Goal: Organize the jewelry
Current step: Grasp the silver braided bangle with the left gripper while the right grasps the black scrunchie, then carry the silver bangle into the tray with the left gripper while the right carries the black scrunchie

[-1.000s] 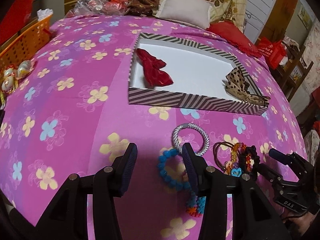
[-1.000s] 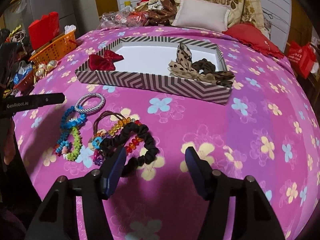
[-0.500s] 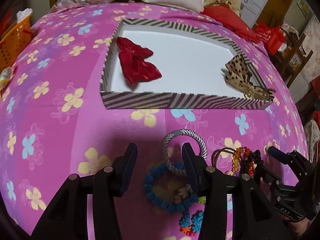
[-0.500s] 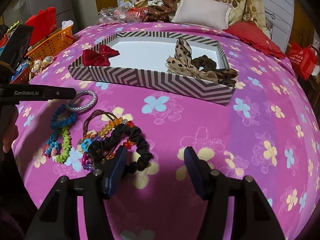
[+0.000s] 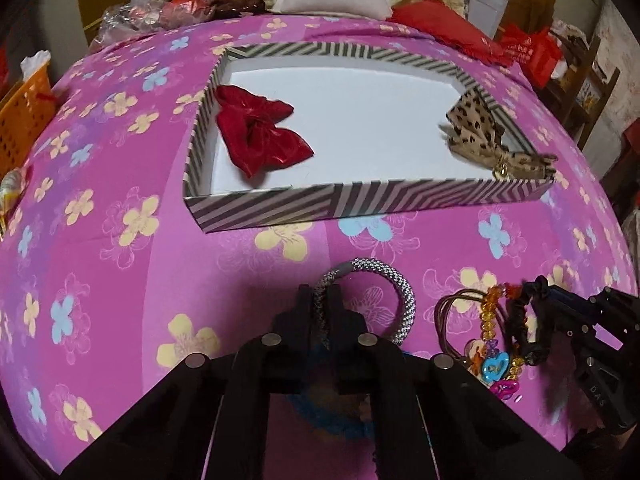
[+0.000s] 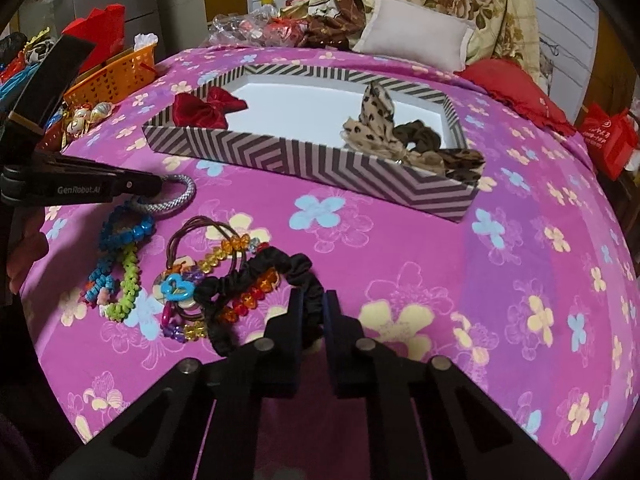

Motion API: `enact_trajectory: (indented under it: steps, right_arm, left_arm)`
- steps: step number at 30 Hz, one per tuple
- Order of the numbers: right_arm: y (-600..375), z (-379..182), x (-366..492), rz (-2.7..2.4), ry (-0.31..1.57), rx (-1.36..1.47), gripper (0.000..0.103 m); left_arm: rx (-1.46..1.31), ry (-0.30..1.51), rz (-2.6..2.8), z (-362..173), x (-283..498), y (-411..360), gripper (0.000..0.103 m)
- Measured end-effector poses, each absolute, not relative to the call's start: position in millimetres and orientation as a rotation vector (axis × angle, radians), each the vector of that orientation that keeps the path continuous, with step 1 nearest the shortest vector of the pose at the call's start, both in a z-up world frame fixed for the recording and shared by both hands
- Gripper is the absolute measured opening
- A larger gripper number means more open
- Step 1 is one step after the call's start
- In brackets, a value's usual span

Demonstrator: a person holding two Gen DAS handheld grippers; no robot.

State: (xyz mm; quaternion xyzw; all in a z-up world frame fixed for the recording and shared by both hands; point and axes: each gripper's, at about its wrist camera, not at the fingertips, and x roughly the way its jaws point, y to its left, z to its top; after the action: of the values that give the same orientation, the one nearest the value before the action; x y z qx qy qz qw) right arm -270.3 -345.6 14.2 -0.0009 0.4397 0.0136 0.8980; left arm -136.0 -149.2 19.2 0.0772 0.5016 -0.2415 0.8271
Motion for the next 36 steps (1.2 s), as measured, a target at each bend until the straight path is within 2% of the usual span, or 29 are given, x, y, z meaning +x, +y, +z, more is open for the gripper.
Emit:
enact_trajectory:
  steps: [17,36]
  right_arm:
    - [-355,69,-282,0.032,0.786,0.03,0.009]
    - [-357,91,-260,0.033,0.745,0.023,0.009]
  left_arm:
    - [0.09,0.918,-0.541,81,-147,-138,0.0]
    - [0.095,0.896,-0.484,91,-133,-142,0.0]
